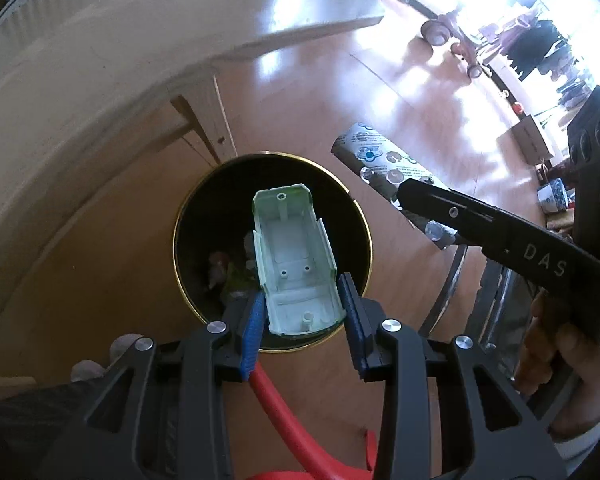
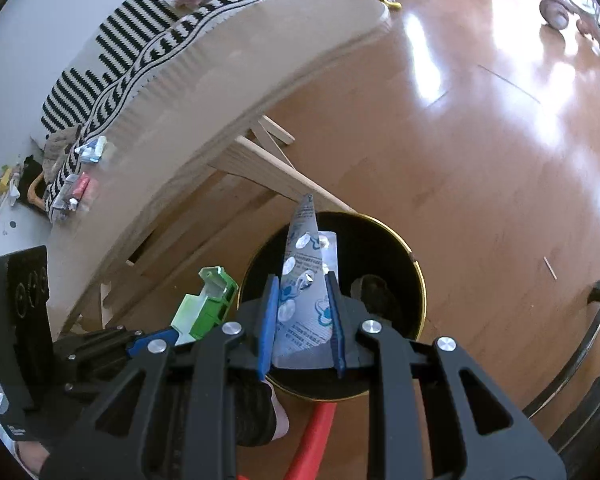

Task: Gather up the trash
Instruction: 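Carry the tray and blister pack over the black bin and open both tools, then return both tools to the table trash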

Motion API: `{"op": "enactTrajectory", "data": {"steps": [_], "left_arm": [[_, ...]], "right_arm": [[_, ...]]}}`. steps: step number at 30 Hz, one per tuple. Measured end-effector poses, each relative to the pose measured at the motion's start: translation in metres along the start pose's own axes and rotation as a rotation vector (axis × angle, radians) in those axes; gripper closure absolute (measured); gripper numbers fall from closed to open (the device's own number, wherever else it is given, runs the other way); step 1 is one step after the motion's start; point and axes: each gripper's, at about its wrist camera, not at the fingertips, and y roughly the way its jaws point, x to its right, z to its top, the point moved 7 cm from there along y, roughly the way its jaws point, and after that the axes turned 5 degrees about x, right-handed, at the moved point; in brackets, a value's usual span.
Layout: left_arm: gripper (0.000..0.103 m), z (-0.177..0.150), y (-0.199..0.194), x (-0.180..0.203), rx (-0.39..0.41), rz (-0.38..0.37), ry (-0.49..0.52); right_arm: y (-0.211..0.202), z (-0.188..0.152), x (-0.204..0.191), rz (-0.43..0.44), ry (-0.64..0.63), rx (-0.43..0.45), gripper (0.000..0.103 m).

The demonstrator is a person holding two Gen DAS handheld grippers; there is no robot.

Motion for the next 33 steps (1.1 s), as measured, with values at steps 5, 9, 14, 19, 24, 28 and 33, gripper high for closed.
{"op": "enactTrajectory", "data": {"steps": [5,9,14,19,24,28,33], "left_arm": [[0.007,0.006,0.014,-0.001,-0.015,0.014,-0.002],[0.006,0.011,0.003,-0.006,0.02,-0.015,-0.007],[0.006,0.028,-0.054,-0.031,0.168,0.046,-0.012],[0.006,0.044,-0.135,-0.112,0.332,0.169,-0.14],[0.006,0.047,-0.217,-0.242,0.43,0.392,-0.303],[0.006,0.036,-0.286,-0.364,0.47,0.576,-0.466],[0.006,0.043,-0.332,-0.47,0.446,0.697,-0.536]], "right_arm": [[0.01,-0.001,0.003,0.023,0.052,-0.025,0.034],[-0.007,0.017,0.009,0.004,0.068,0.056,0.006],[-0.029,0.045,-0.016,-0.015,-0.04,0.192,0.006],[-0.009,0.069,-0.109,0.081,-0.251,0.205,0.006],[0.035,0.097,-0.208,0.122,-0.402,0.173,0.006],[0.072,0.127,-0.291,0.141,-0.51,0.18,0.006],[0.136,0.163,-0.379,0.138,-0.593,0.151,0.006]]}}
